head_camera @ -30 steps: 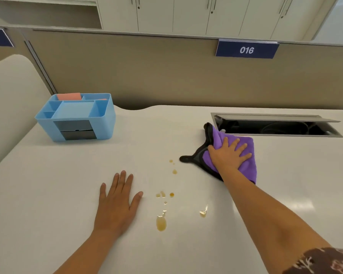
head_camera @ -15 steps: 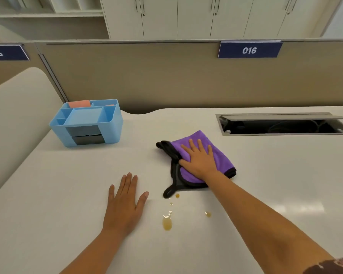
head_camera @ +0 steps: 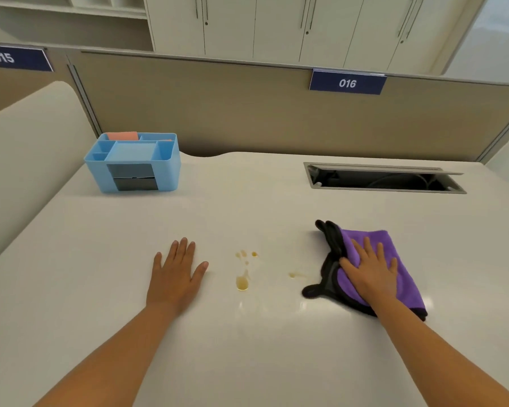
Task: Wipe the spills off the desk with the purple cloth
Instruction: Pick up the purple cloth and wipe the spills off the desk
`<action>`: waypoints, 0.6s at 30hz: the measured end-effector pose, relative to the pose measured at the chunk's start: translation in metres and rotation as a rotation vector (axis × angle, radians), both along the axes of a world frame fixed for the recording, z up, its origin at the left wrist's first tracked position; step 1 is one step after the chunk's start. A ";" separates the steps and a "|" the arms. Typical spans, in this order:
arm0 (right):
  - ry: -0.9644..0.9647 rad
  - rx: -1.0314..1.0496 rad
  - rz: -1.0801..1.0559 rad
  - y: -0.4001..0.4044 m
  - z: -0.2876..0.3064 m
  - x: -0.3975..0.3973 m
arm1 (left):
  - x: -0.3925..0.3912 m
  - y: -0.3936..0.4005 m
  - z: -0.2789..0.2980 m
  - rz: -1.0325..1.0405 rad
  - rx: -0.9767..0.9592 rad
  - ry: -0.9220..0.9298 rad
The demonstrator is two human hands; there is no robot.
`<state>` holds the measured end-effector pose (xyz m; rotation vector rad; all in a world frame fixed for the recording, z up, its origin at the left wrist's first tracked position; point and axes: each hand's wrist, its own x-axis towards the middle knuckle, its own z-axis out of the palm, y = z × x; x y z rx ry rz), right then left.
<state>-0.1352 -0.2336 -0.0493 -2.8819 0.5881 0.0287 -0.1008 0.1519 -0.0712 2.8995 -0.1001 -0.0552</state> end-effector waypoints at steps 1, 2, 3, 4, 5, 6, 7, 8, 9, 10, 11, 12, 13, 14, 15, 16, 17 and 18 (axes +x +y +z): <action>0.006 -0.002 -0.047 -0.002 0.000 -0.014 | -0.007 0.004 0.000 -0.003 0.005 0.003; 0.009 -0.001 -0.090 -0.003 -0.001 -0.024 | -0.012 0.006 0.000 -0.006 0.006 0.002; 0.012 -0.003 -0.125 -0.003 -0.001 -0.035 | -0.017 0.008 0.001 -0.010 0.004 0.001; 0.019 -0.010 -0.153 0.003 -0.001 -0.047 | -0.026 0.014 0.002 -0.017 0.002 0.005; 0.018 -0.014 -0.179 0.007 -0.002 -0.057 | -0.033 0.017 0.002 -0.023 -0.002 0.006; 0.018 -0.021 -0.202 0.011 -0.003 -0.065 | -0.038 0.018 0.002 -0.029 -0.003 0.007; 0.020 -0.031 -0.223 0.019 -0.004 -0.074 | -0.045 0.022 0.002 -0.035 -0.006 0.008; 0.021 -0.040 -0.241 0.026 -0.004 -0.082 | -0.051 0.024 0.002 -0.042 -0.010 0.008; 0.020 -0.043 -0.256 0.035 -0.004 -0.088 | -0.055 0.025 0.003 -0.050 -0.010 0.008; 0.025 -0.044 -0.271 0.044 -0.005 -0.095 | -0.061 0.026 0.002 -0.061 -0.008 0.007; 0.025 -0.042 -0.284 0.054 -0.005 -0.100 | -0.066 0.027 0.001 -0.069 -0.009 0.000; 0.023 -0.040 -0.299 0.064 -0.005 -0.104 | -0.071 0.028 0.000 -0.078 -0.011 -0.005; 0.022 -0.036 -0.313 0.075 -0.005 -0.107 | -0.076 0.028 -0.001 -0.089 -0.015 -0.010; 0.022 -0.030 -0.324 0.086 -0.005 -0.109 | -0.080 0.028 -0.002 -0.098 -0.019 -0.013; 0.022 -0.021 -0.329 0.096 -0.007 -0.109 | -0.083 0.028 -0.004 -0.102 -0.019 -0.013; 0.021 -0.017 -0.336 0.107 -0.007 -0.108 | -0.085 0.027 -0.004 -0.108 -0.021 -0.018; 0.022 -0.012 -0.342 0.117 -0.007 -0.106 | -0.086 0.027 -0.005 -0.113 -0.023 -0.023; 0.024 -0.005 -0.351 0.125 -0.007 -0.102 | -0.087 0.027 -0.005 -0.115 -0.026 -0.025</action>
